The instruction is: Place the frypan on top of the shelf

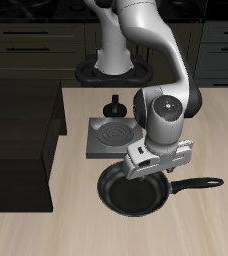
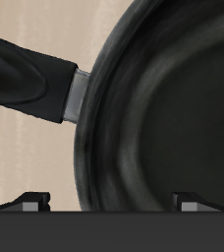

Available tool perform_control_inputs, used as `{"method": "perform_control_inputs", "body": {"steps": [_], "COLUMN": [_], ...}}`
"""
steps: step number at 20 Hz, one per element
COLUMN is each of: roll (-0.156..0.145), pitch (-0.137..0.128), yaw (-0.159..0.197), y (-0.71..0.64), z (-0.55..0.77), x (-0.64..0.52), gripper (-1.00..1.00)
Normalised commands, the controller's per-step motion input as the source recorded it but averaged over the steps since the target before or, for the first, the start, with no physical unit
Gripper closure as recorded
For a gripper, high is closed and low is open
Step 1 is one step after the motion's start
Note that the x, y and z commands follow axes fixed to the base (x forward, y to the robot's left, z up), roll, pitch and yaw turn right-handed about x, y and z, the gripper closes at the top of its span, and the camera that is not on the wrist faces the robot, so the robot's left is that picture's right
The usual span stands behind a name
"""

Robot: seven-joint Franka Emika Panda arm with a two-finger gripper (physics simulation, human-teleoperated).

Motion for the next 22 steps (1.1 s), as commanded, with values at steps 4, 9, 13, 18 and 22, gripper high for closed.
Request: {"method": "perform_control_inputs", "body": {"steps": [4, 9, 13, 18, 22], "roll": [0.007, -0.009, -0.011, -0.020, -0.014], "pitch": [0.068, -0.002, -0.014, -0.041, -0.048], "yaw": [-0.017, -0.010, 0.002, 0.000, 0.037], "y": [-0.06, -0.27, -0.20, -0.21, -0.08], "z": [-0.41, 0.03, 0.10, 0.24, 0.30], "x": [-0.06, -0.02, 0.00, -0.01, -0.05], "gripper": [1.00, 1.00, 1.00, 1.00, 1.00]}}
